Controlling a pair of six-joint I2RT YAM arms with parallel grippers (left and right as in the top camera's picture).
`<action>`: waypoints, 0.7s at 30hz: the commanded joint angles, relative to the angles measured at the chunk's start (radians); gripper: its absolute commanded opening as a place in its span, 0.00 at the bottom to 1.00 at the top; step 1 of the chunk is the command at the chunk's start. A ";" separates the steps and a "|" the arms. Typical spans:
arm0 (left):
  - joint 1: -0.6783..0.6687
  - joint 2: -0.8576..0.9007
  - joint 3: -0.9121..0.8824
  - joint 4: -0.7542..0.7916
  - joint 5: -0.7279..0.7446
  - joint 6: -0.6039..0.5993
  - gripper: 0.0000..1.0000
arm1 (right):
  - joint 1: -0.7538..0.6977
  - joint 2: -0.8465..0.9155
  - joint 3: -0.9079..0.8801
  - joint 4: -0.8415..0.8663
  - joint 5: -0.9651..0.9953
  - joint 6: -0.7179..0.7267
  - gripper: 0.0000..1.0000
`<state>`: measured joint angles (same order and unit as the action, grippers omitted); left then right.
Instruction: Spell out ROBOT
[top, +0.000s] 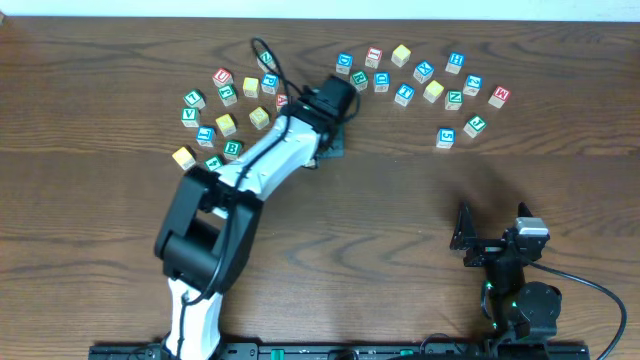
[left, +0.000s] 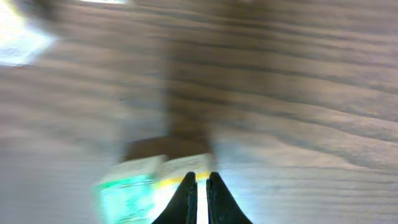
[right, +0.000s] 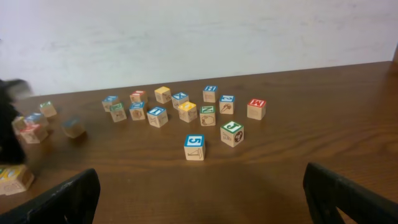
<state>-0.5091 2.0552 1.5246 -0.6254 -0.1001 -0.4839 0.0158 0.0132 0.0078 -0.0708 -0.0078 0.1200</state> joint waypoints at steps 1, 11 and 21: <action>0.060 -0.114 0.034 -0.054 -0.081 -0.056 0.08 | -0.010 -0.002 -0.002 -0.004 0.001 -0.013 0.99; 0.220 -0.227 0.034 -0.102 -0.084 0.112 0.13 | -0.010 -0.002 -0.002 -0.004 0.001 -0.013 0.99; 0.296 -0.171 0.016 -0.154 -0.084 0.334 0.66 | -0.010 -0.002 -0.002 -0.004 0.001 -0.013 0.99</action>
<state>-0.2470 1.8442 1.5372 -0.7769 -0.1715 -0.2188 0.0158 0.0132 0.0078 -0.0708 -0.0078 0.1200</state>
